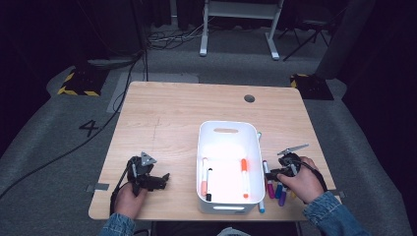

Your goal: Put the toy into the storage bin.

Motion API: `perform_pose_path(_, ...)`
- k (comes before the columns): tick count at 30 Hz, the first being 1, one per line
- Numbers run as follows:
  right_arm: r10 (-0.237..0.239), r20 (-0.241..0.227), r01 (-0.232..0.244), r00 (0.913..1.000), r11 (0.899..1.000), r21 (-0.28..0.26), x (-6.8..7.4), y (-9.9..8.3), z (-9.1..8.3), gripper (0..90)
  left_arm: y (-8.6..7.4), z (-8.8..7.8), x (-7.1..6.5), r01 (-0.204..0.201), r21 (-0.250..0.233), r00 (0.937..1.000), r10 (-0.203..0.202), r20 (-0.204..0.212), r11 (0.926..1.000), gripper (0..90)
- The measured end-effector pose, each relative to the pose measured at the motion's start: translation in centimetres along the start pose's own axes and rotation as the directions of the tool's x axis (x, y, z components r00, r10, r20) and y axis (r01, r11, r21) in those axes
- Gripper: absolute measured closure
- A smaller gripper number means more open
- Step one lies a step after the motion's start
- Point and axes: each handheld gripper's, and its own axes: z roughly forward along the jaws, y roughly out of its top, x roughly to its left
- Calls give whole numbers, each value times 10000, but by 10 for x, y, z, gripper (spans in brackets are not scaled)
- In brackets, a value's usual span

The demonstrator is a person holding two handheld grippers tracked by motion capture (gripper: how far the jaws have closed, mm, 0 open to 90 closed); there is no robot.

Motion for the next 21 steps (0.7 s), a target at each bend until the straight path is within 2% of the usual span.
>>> perform_pose_path(3, 196, -90, -197, 9998, 9998, -19, -2, 0, 4, 681, 0, 0, 0, -1, 2, 10000, 1, 1, 10000, 0)
perform_pose_path(7, 439, 78, -439, 9990, 9990, -120, -4, 3, 5, 697, 0, 0, 0, -2, 4, 10000, 2, 3, 10000, 0)
perform_pose_path(21, 848, 426, -828, 9955, 9955, -468, -12, 16, 15, 721, 0, 0, 0, 1, 0, 10000, -1, 2, 10000, 0)
